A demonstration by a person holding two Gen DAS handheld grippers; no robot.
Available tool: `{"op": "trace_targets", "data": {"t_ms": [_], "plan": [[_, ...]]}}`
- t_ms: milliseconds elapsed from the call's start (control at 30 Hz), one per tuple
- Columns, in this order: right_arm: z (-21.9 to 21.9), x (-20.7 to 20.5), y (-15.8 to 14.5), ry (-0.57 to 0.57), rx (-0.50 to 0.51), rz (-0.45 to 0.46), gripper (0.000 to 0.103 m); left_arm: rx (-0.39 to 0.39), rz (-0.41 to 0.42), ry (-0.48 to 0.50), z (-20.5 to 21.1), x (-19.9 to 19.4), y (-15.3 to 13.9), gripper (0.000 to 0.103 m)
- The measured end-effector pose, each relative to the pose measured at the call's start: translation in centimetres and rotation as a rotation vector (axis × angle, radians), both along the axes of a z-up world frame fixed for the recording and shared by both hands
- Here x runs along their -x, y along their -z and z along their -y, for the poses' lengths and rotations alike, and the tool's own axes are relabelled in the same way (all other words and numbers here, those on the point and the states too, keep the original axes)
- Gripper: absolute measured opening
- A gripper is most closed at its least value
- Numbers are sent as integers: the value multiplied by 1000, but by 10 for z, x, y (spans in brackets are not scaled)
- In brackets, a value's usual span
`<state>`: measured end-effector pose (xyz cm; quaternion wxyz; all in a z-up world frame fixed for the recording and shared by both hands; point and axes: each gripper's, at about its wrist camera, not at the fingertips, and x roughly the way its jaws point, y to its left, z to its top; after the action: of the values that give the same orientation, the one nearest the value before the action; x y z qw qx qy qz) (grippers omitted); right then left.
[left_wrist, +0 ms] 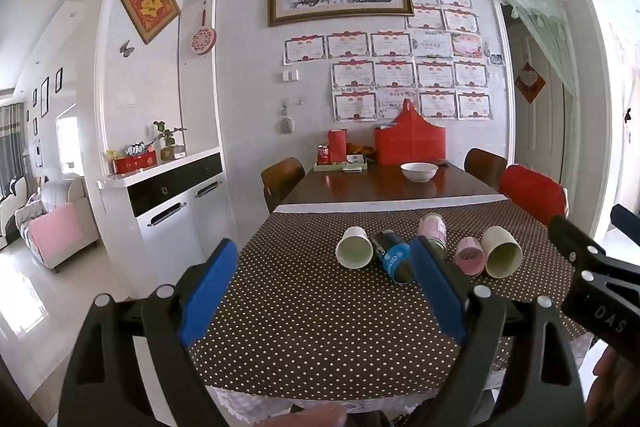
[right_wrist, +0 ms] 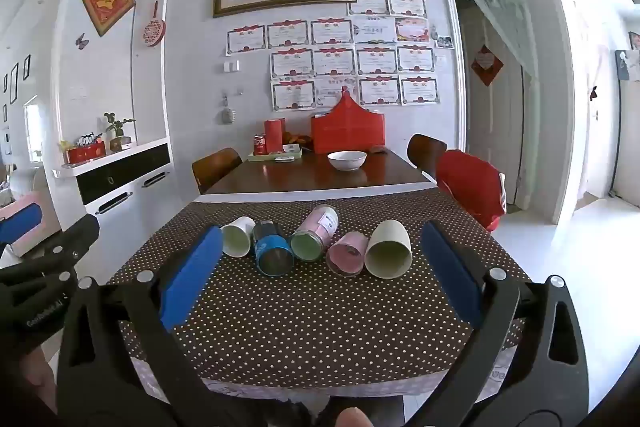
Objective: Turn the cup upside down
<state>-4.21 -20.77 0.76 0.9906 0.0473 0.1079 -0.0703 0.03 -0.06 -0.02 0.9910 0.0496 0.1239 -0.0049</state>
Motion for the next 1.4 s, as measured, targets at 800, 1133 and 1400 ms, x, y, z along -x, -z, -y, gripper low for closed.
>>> {"op": "trace_targets", "data": {"t_ms": [800,1133,1400], "plan": [[-1,2,-5,0,-1,-6,97,3,6,1,0,0,0,95],[-1,3,-6,0,-2,-5,97,2,12,-2,0,0,0,96],[-1,3,-6,-1,-2,-4,97,2,12,-1,-2,1,-3,97]]}}
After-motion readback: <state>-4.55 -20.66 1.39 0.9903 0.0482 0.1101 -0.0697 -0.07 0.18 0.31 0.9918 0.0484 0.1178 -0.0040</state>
